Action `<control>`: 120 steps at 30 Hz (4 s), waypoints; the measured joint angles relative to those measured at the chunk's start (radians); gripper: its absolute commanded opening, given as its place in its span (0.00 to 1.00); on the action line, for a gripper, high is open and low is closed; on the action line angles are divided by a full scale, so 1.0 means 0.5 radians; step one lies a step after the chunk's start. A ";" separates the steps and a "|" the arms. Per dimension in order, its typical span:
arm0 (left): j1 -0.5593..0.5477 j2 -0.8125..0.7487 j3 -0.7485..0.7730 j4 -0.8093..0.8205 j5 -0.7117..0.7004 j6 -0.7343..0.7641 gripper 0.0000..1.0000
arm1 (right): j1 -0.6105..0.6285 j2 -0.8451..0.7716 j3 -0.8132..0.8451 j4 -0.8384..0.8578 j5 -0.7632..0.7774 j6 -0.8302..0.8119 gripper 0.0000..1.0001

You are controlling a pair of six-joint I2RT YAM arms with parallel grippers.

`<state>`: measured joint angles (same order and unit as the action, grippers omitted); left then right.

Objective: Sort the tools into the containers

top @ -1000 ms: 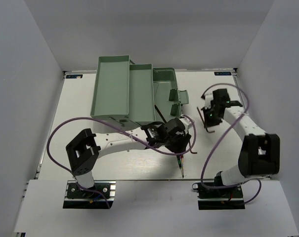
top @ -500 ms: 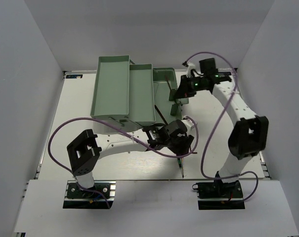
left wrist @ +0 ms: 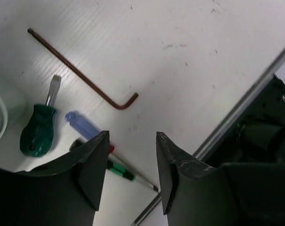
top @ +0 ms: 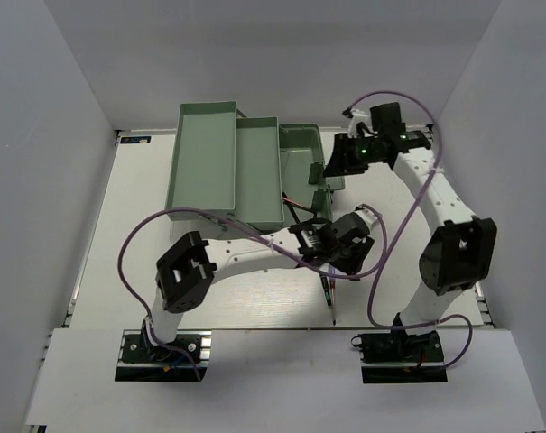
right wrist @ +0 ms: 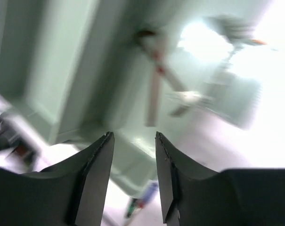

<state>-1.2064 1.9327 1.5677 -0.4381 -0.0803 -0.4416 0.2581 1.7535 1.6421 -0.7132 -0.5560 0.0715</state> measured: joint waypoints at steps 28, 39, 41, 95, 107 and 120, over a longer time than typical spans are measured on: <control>0.002 0.964 1.007 -0.709 -0.405 -0.407 0.45 | -1.055 -0.723 -0.799 -0.052 0.354 -0.031 0.45; 0.005 1.024 1.116 -0.866 -0.454 -0.491 0.30 | -1.152 -0.761 -0.899 -0.077 0.227 -0.027 0.45; 0.005 1.035 1.135 -0.892 -0.455 -0.497 0.26 | -1.167 -0.761 -0.899 -0.078 0.203 -0.016 0.45; 0.327 0.467 1.284 -0.992 -0.540 -0.297 0.00 | -1.273 -0.865 -1.067 -0.082 0.018 -0.114 0.20; 0.674 0.397 1.225 -1.007 -0.616 -0.214 0.13 | -1.210 -0.874 -1.109 -0.101 -0.181 -0.362 0.47; 0.736 0.448 1.222 -1.026 -0.544 -0.177 0.64 | -0.889 -0.607 -1.248 0.001 -0.269 -0.555 0.58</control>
<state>-0.8383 2.1567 2.1788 -0.9512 -0.3523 -0.5301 -0.1864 1.4498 1.0180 -0.7128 -0.6907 -0.2062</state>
